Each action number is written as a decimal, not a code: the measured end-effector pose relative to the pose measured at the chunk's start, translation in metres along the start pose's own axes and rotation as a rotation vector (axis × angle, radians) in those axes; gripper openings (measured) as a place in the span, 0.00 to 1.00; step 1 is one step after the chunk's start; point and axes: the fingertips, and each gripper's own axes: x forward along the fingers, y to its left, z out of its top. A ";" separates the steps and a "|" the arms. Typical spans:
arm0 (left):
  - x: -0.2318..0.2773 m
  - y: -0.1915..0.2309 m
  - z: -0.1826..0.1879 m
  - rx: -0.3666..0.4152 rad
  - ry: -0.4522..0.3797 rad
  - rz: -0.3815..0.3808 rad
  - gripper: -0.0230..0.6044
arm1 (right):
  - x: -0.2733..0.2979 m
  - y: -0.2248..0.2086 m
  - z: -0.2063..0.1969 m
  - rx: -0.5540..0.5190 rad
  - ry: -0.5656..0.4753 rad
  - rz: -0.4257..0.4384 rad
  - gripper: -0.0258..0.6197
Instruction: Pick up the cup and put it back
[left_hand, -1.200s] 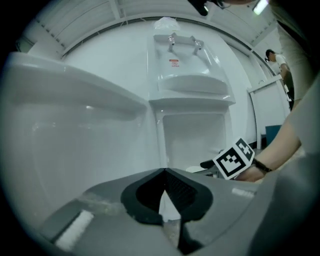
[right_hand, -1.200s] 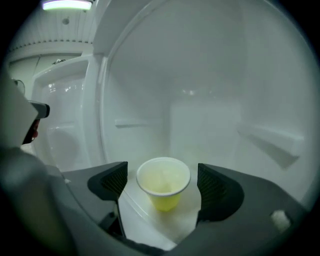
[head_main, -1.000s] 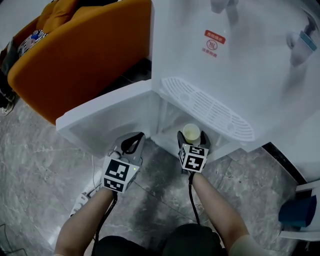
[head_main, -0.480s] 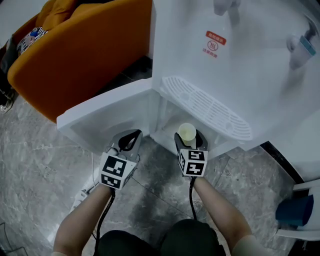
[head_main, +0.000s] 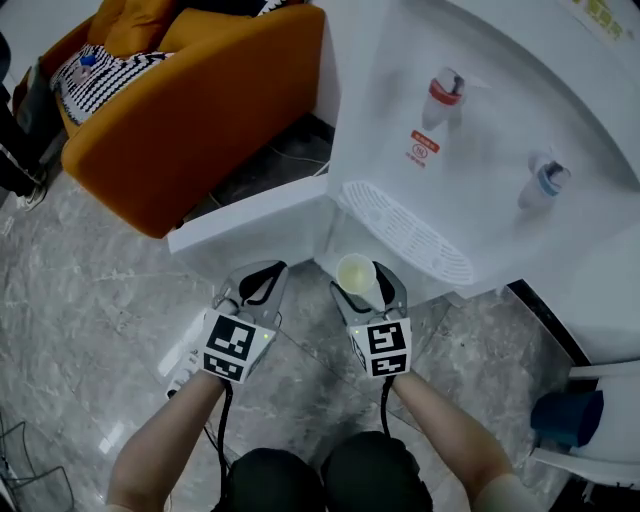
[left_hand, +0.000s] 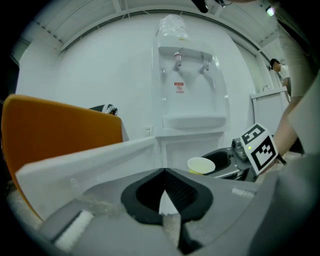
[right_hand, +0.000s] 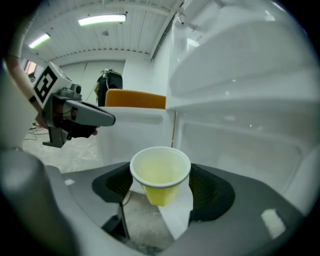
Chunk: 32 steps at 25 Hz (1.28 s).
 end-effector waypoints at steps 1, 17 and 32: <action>-0.011 0.002 0.010 -0.006 0.003 0.008 0.04 | -0.008 0.007 0.015 -0.011 -0.001 0.009 0.59; -0.155 -0.012 0.246 -0.074 0.046 0.013 0.04 | -0.177 0.023 0.230 0.062 0.111 0.081 0.59; -0.256 -0.062 0.505 0.125 0.016 -0.130 0.04 | -0.343 -0.020 0.521 0.124 0.007 0.088 0.59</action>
